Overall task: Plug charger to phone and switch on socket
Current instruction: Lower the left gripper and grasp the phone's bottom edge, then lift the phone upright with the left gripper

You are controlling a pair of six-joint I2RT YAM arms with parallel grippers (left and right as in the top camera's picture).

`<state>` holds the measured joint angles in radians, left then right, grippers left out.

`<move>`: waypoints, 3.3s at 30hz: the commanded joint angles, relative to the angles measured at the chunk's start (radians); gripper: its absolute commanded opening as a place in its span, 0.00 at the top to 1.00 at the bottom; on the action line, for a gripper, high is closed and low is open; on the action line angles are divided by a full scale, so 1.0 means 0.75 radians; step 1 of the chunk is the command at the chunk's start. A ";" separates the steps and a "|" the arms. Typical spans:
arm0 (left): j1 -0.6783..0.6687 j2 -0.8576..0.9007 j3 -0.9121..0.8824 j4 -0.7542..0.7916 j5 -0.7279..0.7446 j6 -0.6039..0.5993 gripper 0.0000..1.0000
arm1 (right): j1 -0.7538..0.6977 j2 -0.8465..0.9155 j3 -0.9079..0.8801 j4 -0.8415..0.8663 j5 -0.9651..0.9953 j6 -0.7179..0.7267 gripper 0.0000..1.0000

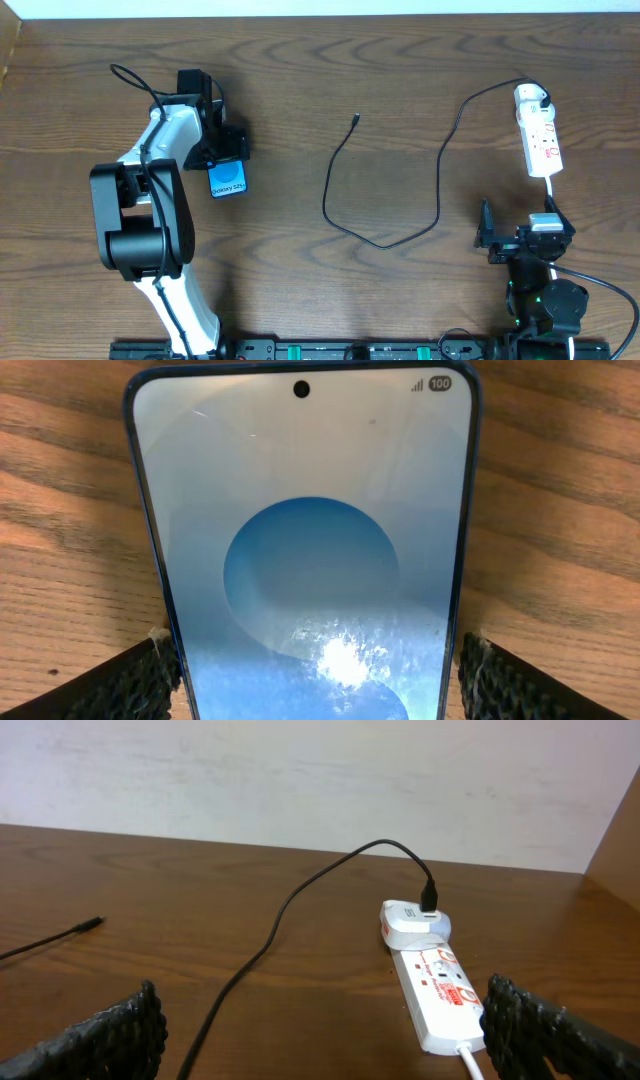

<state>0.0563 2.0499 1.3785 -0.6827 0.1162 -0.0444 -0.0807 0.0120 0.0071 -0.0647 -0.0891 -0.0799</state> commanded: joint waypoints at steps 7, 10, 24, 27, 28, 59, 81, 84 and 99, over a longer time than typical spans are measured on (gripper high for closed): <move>-0.072 0.065 -0.094 -0.023 0.134 -0.003 0.11 | 0.009 -0.009 -0.002 -0.007 0.006 0.016 0.01; -0.094 0.065 -0.113 -0.014 0.134 -0.004 0.11 | 0.009 -0.009 -0.002 -0.007 0.006 0.016 0.01; -0.130 0.065 -0.170 0.019 -0.002 0.019 0.11 | 0.009 -0.009 -0.002 -0.007 0.006 0.016 0.01; -0.130 0.065 -0.170 0.018 -0.002 0.102 0.10 | 0.009 -0.009 -0.002 -0.007 0.006 0.016 0.01; -0.130 0.065 -0.170 0.016 -0.002 0.123 0.09 | 0.009 -0.009 -0.002 -0.007 0.006 0.016 0.01; -0.130 0.065 -0.170 0.016 -0.002 0.233 0.17 | 0.009 -0.009 -0.002 -0.007 0.006 0.016 0.01; -0.129 0.035 -0.083 -0.026 -0.001 0.207 0.27 | 0.009 -0.009 -0.002 -0.007 0.006 0.016 0.01; -0.129 -0.001 -0.078 -0.026 -0.001 0.186 0.27 | 0.009 -0.009 -0.002 -0.007 0.006 0.016 0.01; -0.130 -0.245 -0.077 -0.058 0.095 0.068 0.27 | 0.009 -0.009 -0.002 -0.007 0.007 0.016 0.01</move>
<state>-0.0406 1.9163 1.3151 -0.7128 0.1410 0.0406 -0.0807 0.0120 0.0071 -0.0647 -0.0891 -0.0799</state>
